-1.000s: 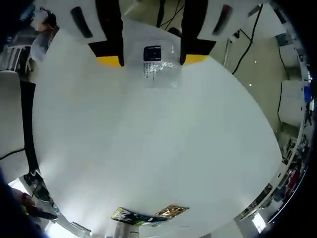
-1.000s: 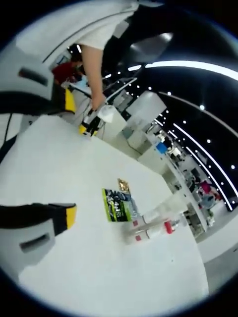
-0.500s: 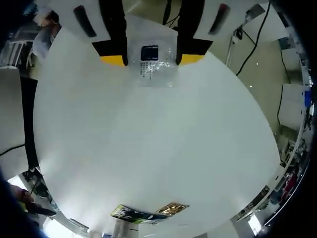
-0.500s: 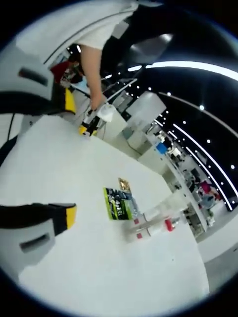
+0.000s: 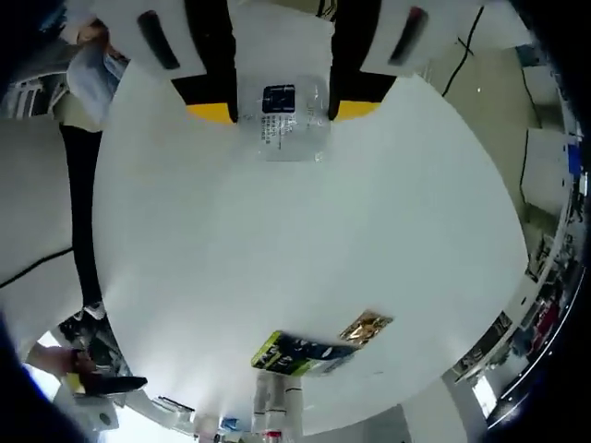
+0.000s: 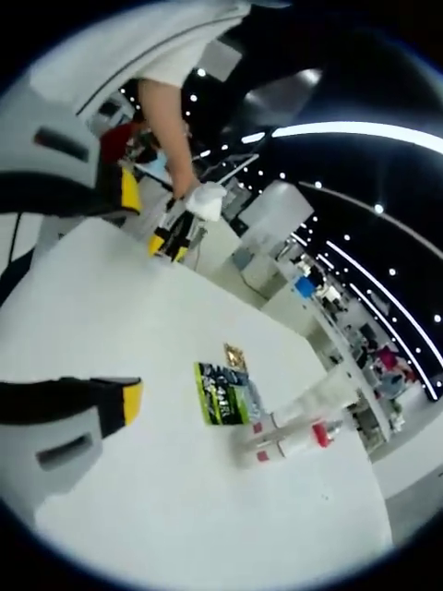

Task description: Arrange the skincare products in the storage area until every visible bottle or jar stands upright without overlapping.

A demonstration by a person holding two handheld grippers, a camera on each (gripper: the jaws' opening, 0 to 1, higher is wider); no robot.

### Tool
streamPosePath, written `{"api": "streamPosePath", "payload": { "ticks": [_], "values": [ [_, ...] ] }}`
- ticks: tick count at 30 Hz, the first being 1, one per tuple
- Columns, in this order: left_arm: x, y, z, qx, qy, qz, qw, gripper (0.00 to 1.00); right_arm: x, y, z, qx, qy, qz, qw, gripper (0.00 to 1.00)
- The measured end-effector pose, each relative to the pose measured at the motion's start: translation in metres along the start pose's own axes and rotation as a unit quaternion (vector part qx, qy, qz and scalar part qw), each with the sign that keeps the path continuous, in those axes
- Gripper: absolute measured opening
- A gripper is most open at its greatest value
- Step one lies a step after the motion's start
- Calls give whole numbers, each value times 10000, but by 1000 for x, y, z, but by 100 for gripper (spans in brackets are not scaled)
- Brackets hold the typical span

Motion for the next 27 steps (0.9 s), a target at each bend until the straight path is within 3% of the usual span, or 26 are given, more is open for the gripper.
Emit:
{"api": "streamPosePath", "payload": {
  "ticks": [3,11,18,24,27],
  "values": [
    [17,-7,-18,-93,216,-150,9996,40,-4,4,3,81,18,67,9999,68],
    [54,-15,-53,-104,703,-209,9973,40,-8,3,2,201,104,212,9995,65],
    [88,-24,-89,-315,1036,-408,9933,40,-3,1,-1,222,193,191,9994,64],
    [97,-29,-103,-364,1192,-419,9913,40,1,2,0,235,216,162,9994,61],
    [108,-33,-117,-427,1252,-557,9896,40,2,2,0,254,286,151,9992,56]
  ]
}}
Point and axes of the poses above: the point that each gripper's makers call its tool centre point, and the gripper's own axes: y roughly forward along the fingers, z roughly to its left, x roughly out of its top, the point moved 10 cm from there along -y, roughly backward along the fingers, and after that the axes turned 10 degrees about -y, right-handed, at the moved point
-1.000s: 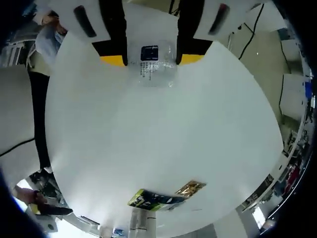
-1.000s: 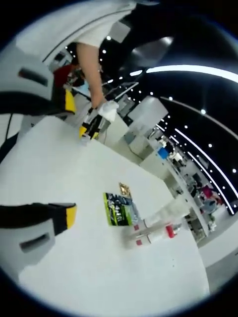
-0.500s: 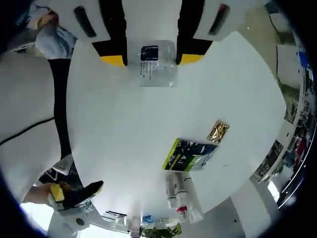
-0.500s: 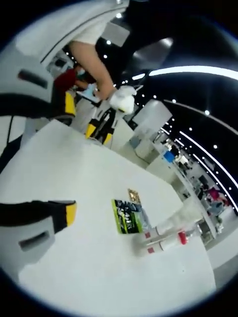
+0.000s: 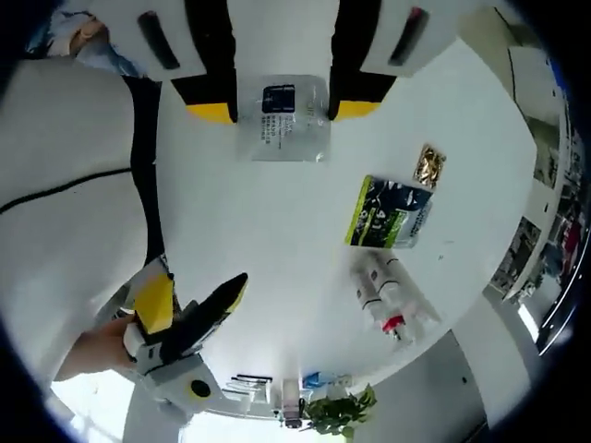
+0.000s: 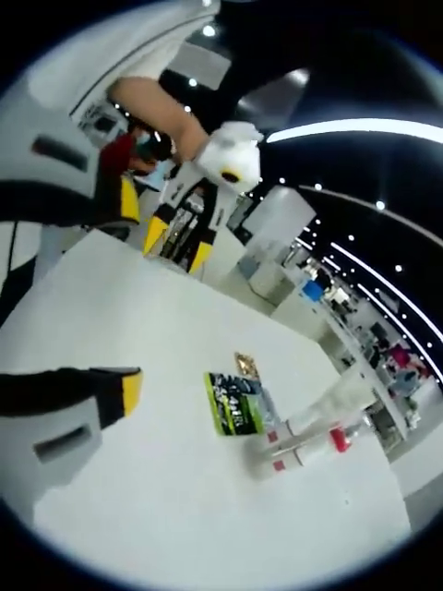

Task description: Arrange the skincare products in the storage area until every visible bottle or jar stands upright without overlapping.

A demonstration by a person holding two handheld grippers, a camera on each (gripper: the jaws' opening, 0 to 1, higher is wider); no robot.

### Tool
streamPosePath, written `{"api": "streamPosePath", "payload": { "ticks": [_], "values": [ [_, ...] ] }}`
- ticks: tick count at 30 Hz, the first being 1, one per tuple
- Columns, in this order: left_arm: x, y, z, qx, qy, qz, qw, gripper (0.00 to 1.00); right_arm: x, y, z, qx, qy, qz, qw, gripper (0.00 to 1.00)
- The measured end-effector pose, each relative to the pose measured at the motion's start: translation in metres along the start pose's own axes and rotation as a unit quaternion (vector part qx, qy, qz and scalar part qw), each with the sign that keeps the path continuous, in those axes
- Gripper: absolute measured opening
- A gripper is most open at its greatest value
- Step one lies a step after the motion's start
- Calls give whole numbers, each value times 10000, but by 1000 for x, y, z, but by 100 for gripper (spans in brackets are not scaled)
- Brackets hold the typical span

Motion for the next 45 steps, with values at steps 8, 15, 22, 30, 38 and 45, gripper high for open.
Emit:
{"api": "streamPosePath", "payload": {
  "ticks": [8,15,22,30,38,45],
  "values": [
    [25,3,-41,-269,200,-357,9988,40,-3,9,11,252,162,86,9995,45],
    [36,4,-66,-393,449,-481,9971,40,-10,17,21,504,343,239,9979,31],
    [46,3,-81,-352,717,-459,9957,40,-15,22,24,588,516,537,9955,24],
    [56,4,-93,-209,1149,-263,9928,40,-14,25,26,778,820,752,9907,8],
    [56,7,-97,-200,1232,-251,9919,40,-17,21,26,844,978,844,9880,1],
    [55,6,-94,-86,993,-483,9938,41,-14,17,25,869,875,747,9896,0]
  ]
}}
Point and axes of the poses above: the point that each gripper's makers call its tool centre point, and the gripper's own axes: y roughly forward along the fingers, z roughly to its left, x roughly out of its top, the point moved 10 cm from there along -y, roughly backward along the fingers, and after that the axes turned 10 degrees about -y, right-handed, at the moved point
